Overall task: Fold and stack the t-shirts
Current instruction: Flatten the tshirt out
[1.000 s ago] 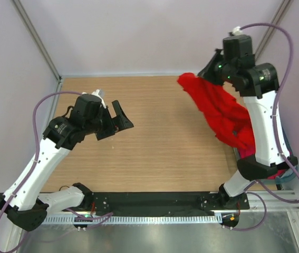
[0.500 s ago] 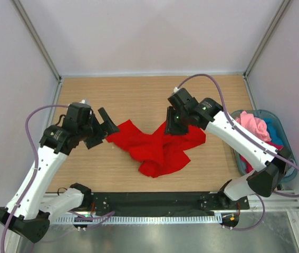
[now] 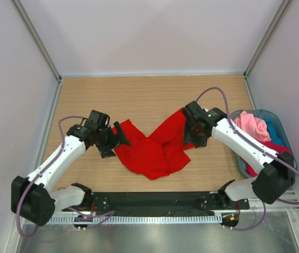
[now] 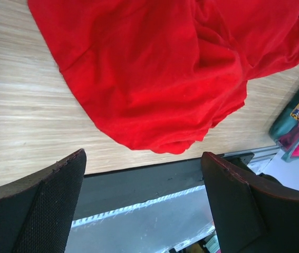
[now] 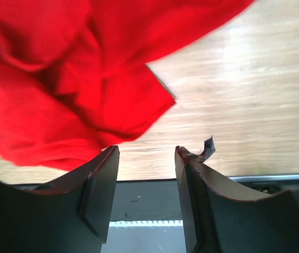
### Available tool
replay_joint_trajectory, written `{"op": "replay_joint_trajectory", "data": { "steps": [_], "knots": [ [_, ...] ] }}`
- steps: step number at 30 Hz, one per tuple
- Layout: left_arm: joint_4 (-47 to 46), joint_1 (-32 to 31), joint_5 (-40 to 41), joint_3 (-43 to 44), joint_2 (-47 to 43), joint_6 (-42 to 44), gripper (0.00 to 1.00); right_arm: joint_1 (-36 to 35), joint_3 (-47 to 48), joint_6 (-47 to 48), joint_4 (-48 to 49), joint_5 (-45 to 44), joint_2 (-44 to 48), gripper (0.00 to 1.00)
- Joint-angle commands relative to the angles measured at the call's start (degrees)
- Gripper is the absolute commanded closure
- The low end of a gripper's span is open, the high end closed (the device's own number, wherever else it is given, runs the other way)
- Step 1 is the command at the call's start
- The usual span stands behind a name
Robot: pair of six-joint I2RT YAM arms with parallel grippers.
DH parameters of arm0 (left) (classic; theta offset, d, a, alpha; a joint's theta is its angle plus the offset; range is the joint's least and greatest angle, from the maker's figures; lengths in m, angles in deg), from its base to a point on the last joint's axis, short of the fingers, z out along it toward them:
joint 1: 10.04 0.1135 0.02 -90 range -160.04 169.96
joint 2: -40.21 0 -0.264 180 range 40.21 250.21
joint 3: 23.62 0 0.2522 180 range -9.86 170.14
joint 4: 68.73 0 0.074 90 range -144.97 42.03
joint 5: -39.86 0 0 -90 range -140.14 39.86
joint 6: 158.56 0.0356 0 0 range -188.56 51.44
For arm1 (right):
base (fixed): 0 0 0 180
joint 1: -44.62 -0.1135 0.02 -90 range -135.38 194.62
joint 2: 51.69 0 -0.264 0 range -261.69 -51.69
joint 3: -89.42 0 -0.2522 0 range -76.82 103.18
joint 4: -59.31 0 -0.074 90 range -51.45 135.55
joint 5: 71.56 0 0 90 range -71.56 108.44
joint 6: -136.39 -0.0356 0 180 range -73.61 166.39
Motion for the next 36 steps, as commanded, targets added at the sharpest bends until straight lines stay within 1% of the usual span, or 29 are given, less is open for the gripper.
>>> {"op": "replay_joint_trajectory", "data": {
  "steps": [1, 2, 4, 6, 7, 11, 16, 23, 28, 30, 31, 32, 33, 34, 35, 36],
  "knots": [
    [-5.5, 0.1, -2.8, -1.1, 1.7, 0.0, 0.10, 0.4, -7.3, -0.4, 5.8, 2.1, 0.9, 0.47],
    [-6.1, 0.0, -3.0, -2.0, 2.0, -0.5, 0.10, 0.8, -9.1, -1.3, 8.8, 3.1, 1.1, 0.47],
    [-9.0, -0.8, -4.4, -5.5, 2.1, -1.6, 0.10, 1.4, -13.8, -2.6, 11.3, 4.3, 1.3, 0.47],
    [-11.4, -1.4, -5.5, -8.8, 2.4, -3.2, 0.10, 1.7, -16.5, -4.0, 14.7, 6.0, 1.5, 0.47],
    [-11.8, -2.0, -5.5, -9.6, 2.8, -3.6, 0.10, 1.7, -18.9, -4.6, 15.7, 6.3, 1.6, 0.47],
    [-13.8, -3.6, -4.4, -11.8, 2.9, -5.3, 0.11, 1.7, -23.1, -7.3, 20.6, 6.6, 1.6, 0.48],
    [-16.8, -4.1, -4.4, -13.2, 5.1, -6.7, 0.13, 2.8, -28.3, -7.1, 26.8, 6.0, 0.5, 0.48],
    [-17.5, -5.4, -2.8, -16.0, 5.8, -8.3, 0.19, 3.3, -30.7, -6.7, 32.3, 5.7, -1.9, 0.49],
    [-19.6, -5.8, -2.3, -17.5, 7.5, -9.0, 0.25, 3.5, -30.9, -5.6, 33.6, 4.2, -4.7, 0.52],
    [-20.0, -5.7, -1.7, -17.5, 8.4, -8.7, 0.29, 3.5, -30.7, -5.7, 33.1, 3.7, -5.6, 0.55],
    [-20.4, -5.8, -1.6, -17.5, 9.3, -8.6, 0.32, 3.5, -30.1, -6.0, 32.3, 2.8, -5.7, 0.65],
    [-20.6, -5.7, -1.5, -17.4, 9.8, -8.5, 0.40, 3.5, -29.6, -6.4, 29.4, 1.8, -5.4, 0.71],
    [-21.2, -5.7, -1.5, -16.8, 10.1, -8.3, 0.46, 3.6, -28.2, -6.4, 27.8, -0.4, -5.1, 0.77],
    [-21.2, -5.7, -1.5, -16.2, 10.5, -8.1, 0.52, 3.5, -27.2, -6.3, 24.2, -1.4, -4.4, 0.90],
    [-20.4, -5.7, -1.4, -15.1, 11.1, -6.9, 0.68, 3.6, -26.1, -5.7, 22.3, -2.5, -2.7, 0.99],
    [-19.3, -5.8, -1.1, -13.9, 11.5, -6.1, 0.76, 3.6, -24.7, -5.4, 20.0, -3.9, -1.3, 0.99]
  ]
}}
